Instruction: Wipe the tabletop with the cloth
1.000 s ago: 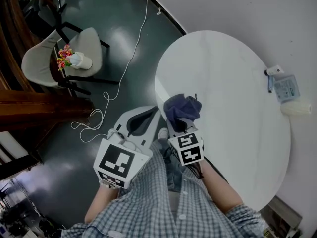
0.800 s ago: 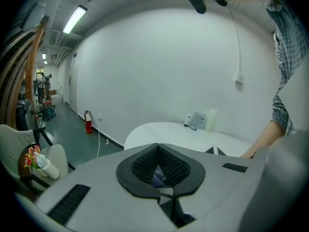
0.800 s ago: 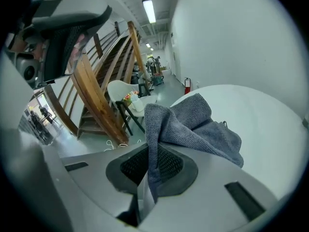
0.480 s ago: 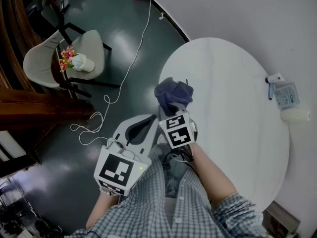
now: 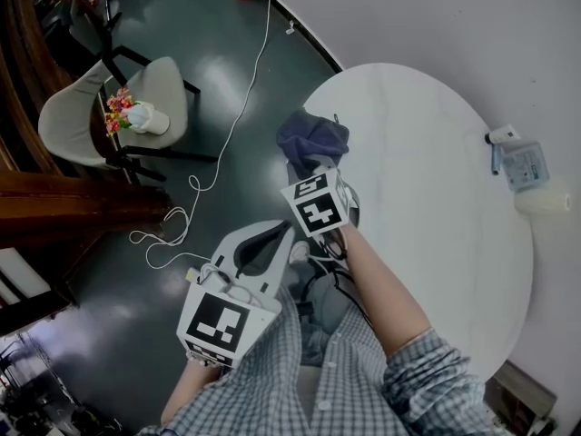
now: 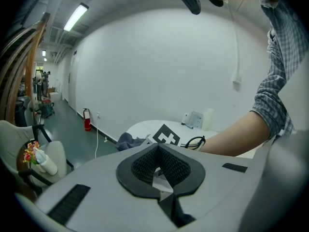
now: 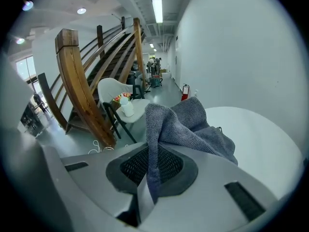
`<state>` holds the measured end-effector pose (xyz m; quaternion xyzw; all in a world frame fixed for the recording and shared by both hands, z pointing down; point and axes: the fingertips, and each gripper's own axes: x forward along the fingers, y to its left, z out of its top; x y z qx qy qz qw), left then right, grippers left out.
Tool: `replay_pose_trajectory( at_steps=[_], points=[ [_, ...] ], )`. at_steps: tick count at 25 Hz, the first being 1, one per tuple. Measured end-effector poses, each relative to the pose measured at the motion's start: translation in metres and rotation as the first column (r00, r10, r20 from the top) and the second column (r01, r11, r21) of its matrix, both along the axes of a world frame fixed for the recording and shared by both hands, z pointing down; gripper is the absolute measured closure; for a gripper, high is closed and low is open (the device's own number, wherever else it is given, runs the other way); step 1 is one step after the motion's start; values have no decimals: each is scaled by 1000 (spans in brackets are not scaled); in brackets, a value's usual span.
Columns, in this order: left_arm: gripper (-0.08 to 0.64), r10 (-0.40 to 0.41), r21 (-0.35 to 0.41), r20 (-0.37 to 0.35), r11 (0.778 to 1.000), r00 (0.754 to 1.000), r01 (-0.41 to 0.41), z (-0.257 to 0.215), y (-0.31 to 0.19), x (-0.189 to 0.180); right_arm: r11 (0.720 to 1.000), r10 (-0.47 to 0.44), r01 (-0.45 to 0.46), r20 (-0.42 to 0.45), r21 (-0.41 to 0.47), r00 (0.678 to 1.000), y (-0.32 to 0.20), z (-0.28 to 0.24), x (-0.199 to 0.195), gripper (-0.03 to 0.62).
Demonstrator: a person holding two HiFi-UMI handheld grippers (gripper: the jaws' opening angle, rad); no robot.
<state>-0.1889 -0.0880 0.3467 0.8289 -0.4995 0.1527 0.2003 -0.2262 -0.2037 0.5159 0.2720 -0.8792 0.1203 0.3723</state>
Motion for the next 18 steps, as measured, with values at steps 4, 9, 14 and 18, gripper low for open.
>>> replay_pose_trajectory(
  at_steps=[4,9,14,18],
  points=[
    [555,22,1,-6,1000,1000,-22,0,0,8,1000,9,-9,0,10,1000,0,-1,6,569],
    [555,74,6,1,997,997,-74,-2,-1,22,999,40,-40,-5,21,999,2,-2,25,569],
    [555,141,10,5,990,990,-141,-3,-1,42,997,67,-66,-20,51,998,7,-3,51,569],
    [555,184,11,9,983,983,-184,-3,-6,60,994,89,-86,-31,70,996,9,-2,79,569]
  ],
)
